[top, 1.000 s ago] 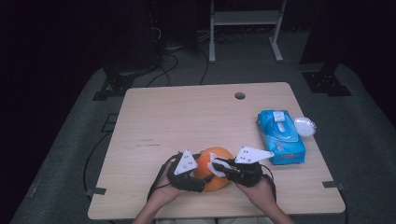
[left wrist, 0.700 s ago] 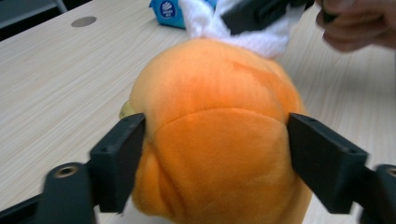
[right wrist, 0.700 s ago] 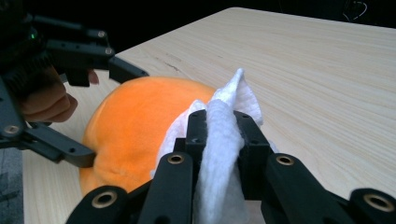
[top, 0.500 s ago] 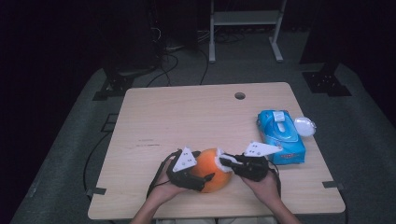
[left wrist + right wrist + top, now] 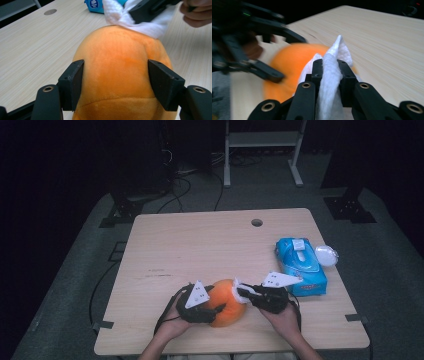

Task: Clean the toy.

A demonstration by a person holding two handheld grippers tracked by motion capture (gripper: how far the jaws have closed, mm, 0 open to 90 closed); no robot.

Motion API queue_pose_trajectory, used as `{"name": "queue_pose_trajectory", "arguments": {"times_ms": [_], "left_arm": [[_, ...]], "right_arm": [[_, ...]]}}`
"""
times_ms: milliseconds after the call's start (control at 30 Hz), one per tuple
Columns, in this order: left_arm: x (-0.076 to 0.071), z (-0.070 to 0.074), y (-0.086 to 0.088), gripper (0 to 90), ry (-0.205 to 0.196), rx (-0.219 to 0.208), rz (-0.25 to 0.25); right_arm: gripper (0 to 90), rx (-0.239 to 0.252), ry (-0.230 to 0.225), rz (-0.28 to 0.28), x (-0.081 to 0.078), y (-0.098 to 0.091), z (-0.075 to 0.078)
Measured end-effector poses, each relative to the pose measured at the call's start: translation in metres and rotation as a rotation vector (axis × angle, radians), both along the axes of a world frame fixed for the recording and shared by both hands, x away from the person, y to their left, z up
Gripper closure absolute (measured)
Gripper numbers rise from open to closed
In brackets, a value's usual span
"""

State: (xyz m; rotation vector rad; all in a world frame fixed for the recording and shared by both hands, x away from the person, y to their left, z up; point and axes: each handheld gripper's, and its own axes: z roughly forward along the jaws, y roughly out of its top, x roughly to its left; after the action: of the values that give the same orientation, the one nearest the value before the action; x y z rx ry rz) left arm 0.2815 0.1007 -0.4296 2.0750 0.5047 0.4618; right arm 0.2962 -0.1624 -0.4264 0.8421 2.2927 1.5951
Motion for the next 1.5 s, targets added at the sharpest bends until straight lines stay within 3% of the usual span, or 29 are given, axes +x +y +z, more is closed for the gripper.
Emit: {"name": "queue_pose_trajectory", "arguments": {"times_ms": [100, 167, 267, 400, 500, 600, 667, 733, 833, 900, 967, 1067, 1133, 1200, 1233, 1333, 1400, 1500], "left_arm": [[0.0, -0.001, -0.002, 32.3, -0.012, 0.007, -0.005], [0.0, -0.001, -0.001, 32.3, -0.013, 0.019, -0.006], [0.0, -0.001, 0.002, 32.6, 0.0, -0.002, -0.001], [0.0, -0.001, -0.001, 32.7, -0.001, -0.009, 0.001], [-0.002, 0.0, -0.005, 32.5, -0.02, 0.019, -0.006], [-0.004, 0.0, -0.006, 31.5, -0.027, 0.019, -0.012], [-0.003, 0.003, -0.003, 27.2, -0.011, 0.009, -0.029], [0.001, 0.008, 0.002, 18.4, 0.016, -0.032, -0.039], [0.006, 0.008, 0.004, 8.6, 0.053, -0.044, -0.023], [0.011, 0.003, 0.005, 7.1, 0.126, -0.063, -0.018], [0.013, 0.0, 0.006, 14.5, 0.152, -0.079, -0.024], [0.006, 0.004, 0.001, 34.7, 0.035, -0.029, -0.017], [0.001, 0.008, -0.004, 39.3, -0.054, -0.022, 0.018], [-0.005, 0.011, -0.009, 40.0, -0.175, 0.028, 0.052], [-0.006, 0.011, -0.01, 39.6, -0.193, 0.043, 0.053], [-0.01, 0.007, -0.012, 36.6, -0.182, 0.065, 0.016], [-0.009, 0.009, -0.012, 30.4, -0.148, 0.059, -0.007], [-0.003, 0.014, -0.006, 19.1, -0.076, -0.014, 0.002]], "right_arm": [[77.2, 0.001, -0.022, 0.07, -0.009, 0.013, 0.007], [77.2, -0.03, -0.046, 0.082, -0.014, 0.02, 0.007], [77.3, -0.025, -0.027, 0.041, -0.006, 0.012, 0.005], [77.3, 0.003, 0.046, -0.057, 0.009, -0.008, -0.005], [77.1, 0.028, 0.043, -0.046, 0.007, -0.005, -0.002], [77.1, 0.036, 0.033, -0.014, 0.004, 0.004, 0.003], [77.2, 0.041, 0.038, 0.002, 0.002, 0.005, 0.002], [77.2, 0.055, 0.043, 0.027, 0.0, 0.005, 0.001], [77.2, 0.062, 0.028, 0.087, -0.006, 0.008, 0.004], [77.1, 0.054, 0.011, 0.116, -0.009, 0.012, 0.005], [77.2, 0.069, 0.021, 0.123, -0.009, 0.013, 0.005], [77.2, 0.057, 0.014, 0.101, -0.008, 0.016, 0.007], [77.2, 0.061, 0.003, 0.075, -0.006, 0.015, 0.009], [77.2, 0.085, 0.001, 0.052, -0.003, 0.012, 0.012], [77.2, 0.096, 0.0, 0.039, -0.001, 0.009, 0.012], [77.2, 0.099, 0.019, -0.001, 0.004, 0.004, 0.006], [77.2, 0.083, 0.04, -0.013, 0.007, 0.002, -0.002], [77.3, 0.072, 0.037, 0.006, 0.004, 0.004, -0.003]]}}
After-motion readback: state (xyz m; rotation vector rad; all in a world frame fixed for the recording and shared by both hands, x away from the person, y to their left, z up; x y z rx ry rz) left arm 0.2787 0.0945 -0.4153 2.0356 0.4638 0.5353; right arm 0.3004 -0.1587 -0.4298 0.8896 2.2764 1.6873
